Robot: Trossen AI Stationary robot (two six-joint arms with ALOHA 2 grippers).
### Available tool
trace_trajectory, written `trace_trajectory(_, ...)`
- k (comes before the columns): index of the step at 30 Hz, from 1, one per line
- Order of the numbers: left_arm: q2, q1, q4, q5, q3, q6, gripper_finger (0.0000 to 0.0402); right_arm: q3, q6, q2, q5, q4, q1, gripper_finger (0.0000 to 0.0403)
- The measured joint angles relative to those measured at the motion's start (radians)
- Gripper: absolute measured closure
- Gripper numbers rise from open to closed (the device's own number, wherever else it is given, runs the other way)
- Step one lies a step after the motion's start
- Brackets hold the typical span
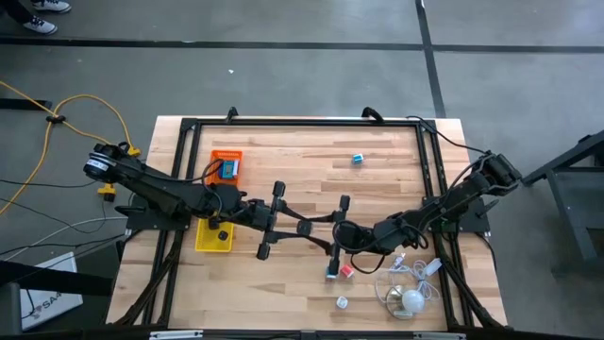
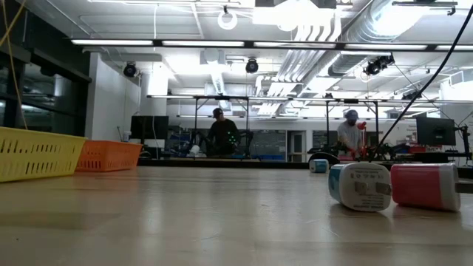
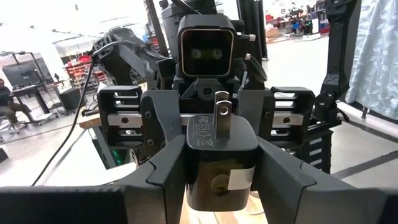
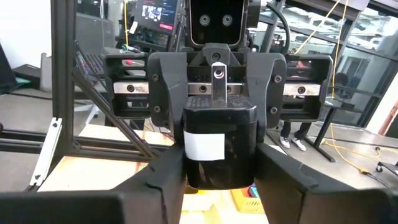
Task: Pick & Place Office items
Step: Put the black charger adapter into the yellow basket
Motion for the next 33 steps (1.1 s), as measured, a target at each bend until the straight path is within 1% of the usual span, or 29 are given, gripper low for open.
trace_trajectory(4, 0.0, 0.0, 0.0, 0.0, 0.0, -0.004, 0.0254, 0.0, 0.0, 0.0, -0.006, -0.002, 0.0, 0.0208)
trace_trajectory(9, 0.0, 0.0, 0.0, 0.0, 0.0, -0.006, 0.0254, 0.001, 0.001, 0.0, -0.005, -0.002, 0.0, 0.0184)
trace_trajectory(16, 0.002, -0.01, -0.009, -0.002, 0.0, -0.01, 0.0254, 0.002, 0.005, -0.001, 0.007, -0.032, 0.0, 0.0175)
trace_trajectory(20, 0.001, -0.021, -0.008, -0.012, 0.0, -0.006, 0.0254, 0.003, 0.061, -0.002, 0.023, -0.101, 0.0, 0.0175)
trace_trajectory(23, -0.002, -0.033, -0.017, -0.066, 0.0, -0.01, 0.0254, 0.003, 0.118, -0.002, 0.049, -0.169, 0.0, 0.0174)
trace_trajectory(26, -0.017, -0.051, -0.073, -0.139, 0.0, -0.013, 0.0254, 0.003, 0.195, -0.002, 0.05, -0.242, 0.0, 0.0174)
trace_trajectory(30, -0.06, -0.071, -0.191, -0.193, -0.001, -0.066, 0.0254, 0.003, 0.286, -0.002, 0.046, -0.342, 0.001, 0.0174)
trace_trajectory(33, -0.104, -0.086, -0.3, -0.22, 0.0, -0.128, 0.0254, 0.003, 0.326, -0.002, 0.046, -0.408, 0.001, 0.0174)
